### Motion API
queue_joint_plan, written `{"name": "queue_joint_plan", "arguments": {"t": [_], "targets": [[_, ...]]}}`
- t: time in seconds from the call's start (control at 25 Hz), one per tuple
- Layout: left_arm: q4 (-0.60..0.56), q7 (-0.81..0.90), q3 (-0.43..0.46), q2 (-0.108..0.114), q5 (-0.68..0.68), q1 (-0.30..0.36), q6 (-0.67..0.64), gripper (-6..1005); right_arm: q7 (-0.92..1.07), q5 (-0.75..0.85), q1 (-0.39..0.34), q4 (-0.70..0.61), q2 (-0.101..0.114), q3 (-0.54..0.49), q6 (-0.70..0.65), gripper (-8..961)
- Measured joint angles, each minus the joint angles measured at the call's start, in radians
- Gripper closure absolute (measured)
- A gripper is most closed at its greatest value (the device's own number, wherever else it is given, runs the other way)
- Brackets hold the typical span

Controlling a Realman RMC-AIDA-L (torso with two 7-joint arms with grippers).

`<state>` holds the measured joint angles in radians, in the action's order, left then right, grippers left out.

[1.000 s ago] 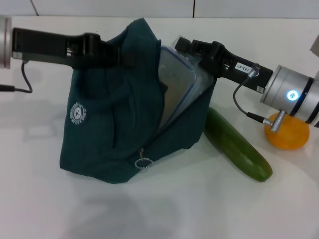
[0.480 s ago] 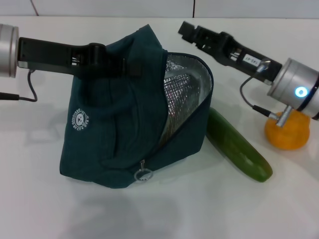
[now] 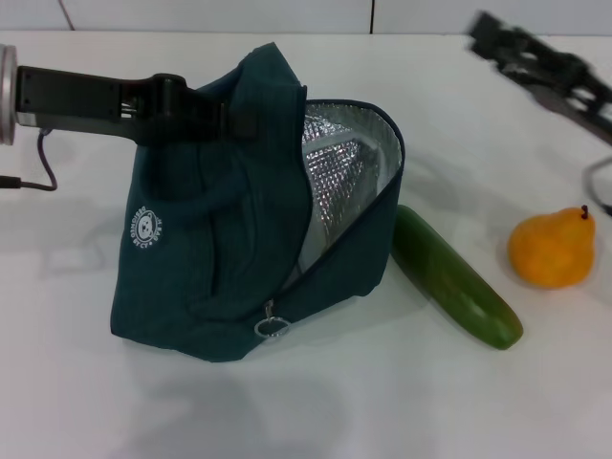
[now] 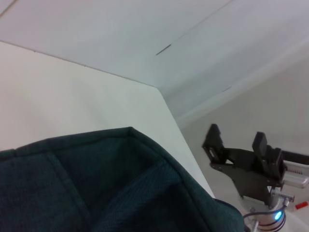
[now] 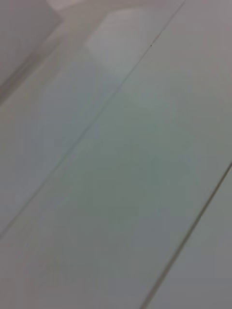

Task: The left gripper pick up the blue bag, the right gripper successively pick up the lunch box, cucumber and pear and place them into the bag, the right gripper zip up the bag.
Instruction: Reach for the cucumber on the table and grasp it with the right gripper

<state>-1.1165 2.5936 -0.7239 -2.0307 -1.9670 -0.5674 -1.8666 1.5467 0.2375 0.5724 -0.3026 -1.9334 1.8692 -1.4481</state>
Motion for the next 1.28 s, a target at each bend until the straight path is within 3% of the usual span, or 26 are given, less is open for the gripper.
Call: {"name": "queue_joint_plan", "arguments": {"t": [0.04, 0.16, 0.2, 0.36, 0.52, 0.68, 0.72, 0.88, 1.0, 1.12, 1.28], "targets": [[0.0, 0.0, 0.0, 0.0, 0.0, 0.0, 0.0, 957, -0.012, 0.018, -0.01, 0.0, 0.032, -0.003, -0.02, 379], [0.0, 0.0, 0.0, 0.002, 0.001, 0.003, 0.0, 957, -0.039, 0.068, -0.021, -0.013, 0.092, -0.003, -0.039, 337], [0.0, 0.0, 0.0, 0.002, 0.001, 0.004, -0.001, 957, -0.048, 0.102, -0.023, -0.027, 0.124, -0.003, -0.043, 338], [0.0, 0.001, 0.0, 0.003, 0.0, 0.001, -0.001, 957, -0.016, 0.264, 0.002, -0.106, 0.22, -0.033, -0.033, 341], [0.0, 0.0, 0.0, 0.003, -0.003, 0.0, -0.001, 957, 0.151, 0.57, 0.038, -0.241, 0.25, -0.211, 0.026, 344], [0.0, 0.0, -0.003, 0.003, -0.006, -0.002, 0.0, 957, 0.434, 1.083, 0.097, -0.44, 0.221, -0.444, 0.078, 346], [0.0, -0.001, -0.003, 0.003, -0.006, -0.002, 0.0, 957, 0.521, 1.247, 0.119, -0.506, 0.204, -0.511, 0.07, 346], [-0.001, -0.001, -0.003, 0.003, -0.007, -0.004, 0.001, 957, 0.713, 1.653, 0.208, -0.671, 0.145, -0.641, -0.048, 345], [-0.002, -0.001, -0.004, 0.003, -0.008, -0.005, 0.001, 957, 0.796, 1.864, 0.307, -0.725, 0.11, -0.696, -0.183, 345], [-0.002, -0.002, -0.006, 0.004, -0.009, -0.008, 0.002, 957, 0.81, 1.96, 0.365, -0.727, 0.075, -0.74, -0.263, 345], [-0.002, -0.001, -0.008, 0.004, -0.01, -0.014, 0.004, 956, 0.811, 2.039, 0.405, -0.726, 0.04, -0.721, -0.291, 322]]}}
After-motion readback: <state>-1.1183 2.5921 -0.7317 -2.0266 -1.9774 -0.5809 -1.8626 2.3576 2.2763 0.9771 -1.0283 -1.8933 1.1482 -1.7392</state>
